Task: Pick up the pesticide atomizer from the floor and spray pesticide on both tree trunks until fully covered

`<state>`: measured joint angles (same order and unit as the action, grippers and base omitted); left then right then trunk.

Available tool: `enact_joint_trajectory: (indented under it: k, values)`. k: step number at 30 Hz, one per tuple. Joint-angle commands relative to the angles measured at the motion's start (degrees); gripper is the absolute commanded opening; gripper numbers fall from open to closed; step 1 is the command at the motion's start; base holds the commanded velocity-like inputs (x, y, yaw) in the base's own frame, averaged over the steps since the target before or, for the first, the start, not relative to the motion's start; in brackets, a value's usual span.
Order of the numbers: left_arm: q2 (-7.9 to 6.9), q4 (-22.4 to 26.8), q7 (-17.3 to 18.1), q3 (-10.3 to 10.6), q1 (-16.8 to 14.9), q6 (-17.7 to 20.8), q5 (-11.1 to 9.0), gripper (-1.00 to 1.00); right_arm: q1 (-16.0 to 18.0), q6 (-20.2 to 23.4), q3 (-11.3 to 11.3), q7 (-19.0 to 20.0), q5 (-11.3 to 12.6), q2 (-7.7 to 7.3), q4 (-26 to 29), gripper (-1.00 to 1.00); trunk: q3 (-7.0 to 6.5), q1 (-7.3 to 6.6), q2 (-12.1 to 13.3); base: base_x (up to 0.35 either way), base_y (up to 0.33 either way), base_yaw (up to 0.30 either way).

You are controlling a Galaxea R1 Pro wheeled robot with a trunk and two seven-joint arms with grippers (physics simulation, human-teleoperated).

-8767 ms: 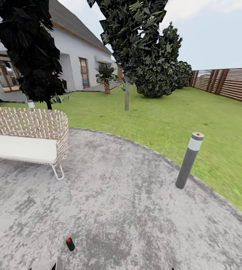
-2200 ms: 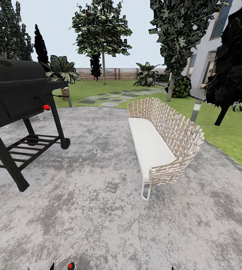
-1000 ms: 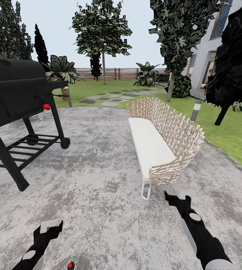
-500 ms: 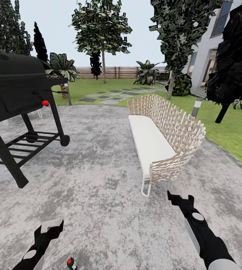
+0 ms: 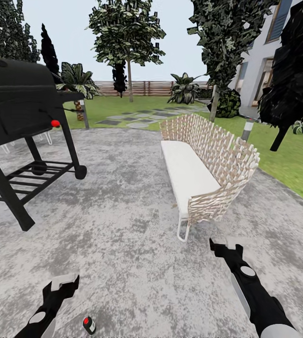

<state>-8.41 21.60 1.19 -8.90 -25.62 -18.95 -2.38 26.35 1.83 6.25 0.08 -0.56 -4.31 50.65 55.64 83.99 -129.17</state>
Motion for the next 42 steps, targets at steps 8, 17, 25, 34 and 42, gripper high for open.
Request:
enact_joint_trajectory:
  k: [8,17,25,34,42]
  values:
    - [0.14,-0.1,0.1,0.0,0.0,-0.2,-0.3,1.0,0.0,0.2,0.1,0.0,-0.1,0.0,-0.1,1.0,1.49,1.75,-3.2,0.0,0.0,0.0]
    - [0.15,-0.1,0.1,0.0,-0.1,-0.2,-0.3,1.0,0.0,0.2,0.1,0.0,-0.2,0.0,-0.1,1.0,3.11,3.73,-6.9,0.0,0.0,0.0]
    - [0.07,-0.1,0.0,-0.1,-0.1,-0.2,-0.3,1.0,0.0,0.2,0.0,0.0,-0.2,-0.01,-0.1,1.0,4.54,5.49,-10.1,0.0,0.0,-0.094]
    - [-0.02,-0.1,0.0,-0.2,-0.1,-0.2,-0.5,1.0,0.0,0.2,0.0,0.0,-0.2,0.0,-0.1,1.0,6.16,7.46,-13.7,0.0,0.0,-0.001]
    - [0.02,-0.1,0.0,-0.2,-0.1,-0.3,-0.4,1.0,0.0,0.2,0.0,0.0,-0.1,0.0,0.0,1.0,7.89,7.86,-14.2,0.0,0.0,0.0]
